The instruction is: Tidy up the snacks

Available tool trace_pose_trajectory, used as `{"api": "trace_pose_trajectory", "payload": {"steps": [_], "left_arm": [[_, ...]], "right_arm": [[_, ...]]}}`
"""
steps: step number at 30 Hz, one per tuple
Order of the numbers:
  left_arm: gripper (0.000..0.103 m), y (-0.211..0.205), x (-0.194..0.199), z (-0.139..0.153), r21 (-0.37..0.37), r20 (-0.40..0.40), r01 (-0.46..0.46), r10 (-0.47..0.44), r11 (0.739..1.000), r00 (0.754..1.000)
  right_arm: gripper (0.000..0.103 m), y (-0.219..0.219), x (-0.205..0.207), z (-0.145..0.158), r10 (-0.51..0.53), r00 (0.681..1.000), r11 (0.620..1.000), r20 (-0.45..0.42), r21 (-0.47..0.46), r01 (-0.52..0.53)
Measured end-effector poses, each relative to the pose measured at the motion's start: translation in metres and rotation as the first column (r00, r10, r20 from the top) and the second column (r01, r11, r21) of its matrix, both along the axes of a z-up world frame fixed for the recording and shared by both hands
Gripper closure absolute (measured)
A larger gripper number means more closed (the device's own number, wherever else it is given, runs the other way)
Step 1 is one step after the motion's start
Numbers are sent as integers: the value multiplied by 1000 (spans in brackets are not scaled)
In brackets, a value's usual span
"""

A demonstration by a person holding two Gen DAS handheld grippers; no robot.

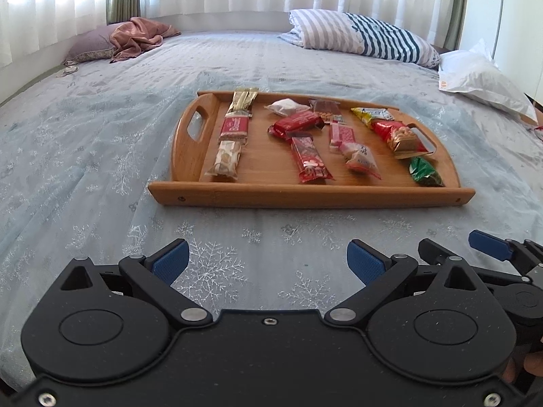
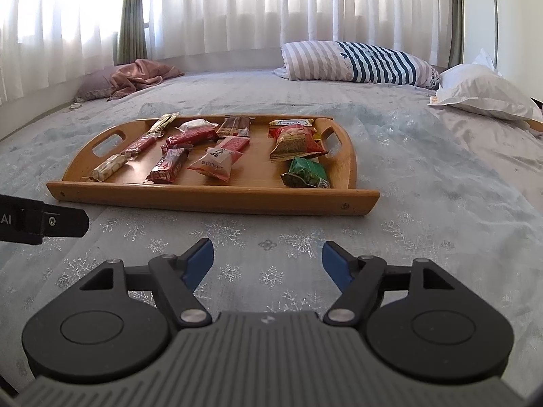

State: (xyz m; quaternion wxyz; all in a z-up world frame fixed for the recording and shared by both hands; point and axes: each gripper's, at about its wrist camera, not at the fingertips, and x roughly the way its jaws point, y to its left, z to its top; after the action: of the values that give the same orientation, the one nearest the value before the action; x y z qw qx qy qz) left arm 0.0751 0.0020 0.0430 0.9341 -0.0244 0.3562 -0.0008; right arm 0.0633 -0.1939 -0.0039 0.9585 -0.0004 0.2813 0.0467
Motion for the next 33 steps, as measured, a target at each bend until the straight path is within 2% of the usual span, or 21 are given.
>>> {"api": "trace_pose_trajectory", "payload": {"steps": [6, 15, 20, 33], "left_arm": [[3, -2, 10, -14, 23, -7, 3, -2, 1000, 1000], [3, -2, 25, -33, 22, -44, 2, -1, 1000, 999], [1, -2, 28, -38, 32, -32, 7, -6, 999, 999], [0, 1, 30, -42, 25, -20, 19, -18, 1000, 1000]], "right_arm": [[20, -1, 5, -6, -11, 1000, 1000, -22, 4, 11], [9, 2, 13, -13, -6, 999, 1000, -41, 0, 6], [3, 4, 16, -16, 7, 999, 1000, -52, -3, -7], [1, 6, 16, -17, 10, 999, 1000, -50, -12, -11]]}}
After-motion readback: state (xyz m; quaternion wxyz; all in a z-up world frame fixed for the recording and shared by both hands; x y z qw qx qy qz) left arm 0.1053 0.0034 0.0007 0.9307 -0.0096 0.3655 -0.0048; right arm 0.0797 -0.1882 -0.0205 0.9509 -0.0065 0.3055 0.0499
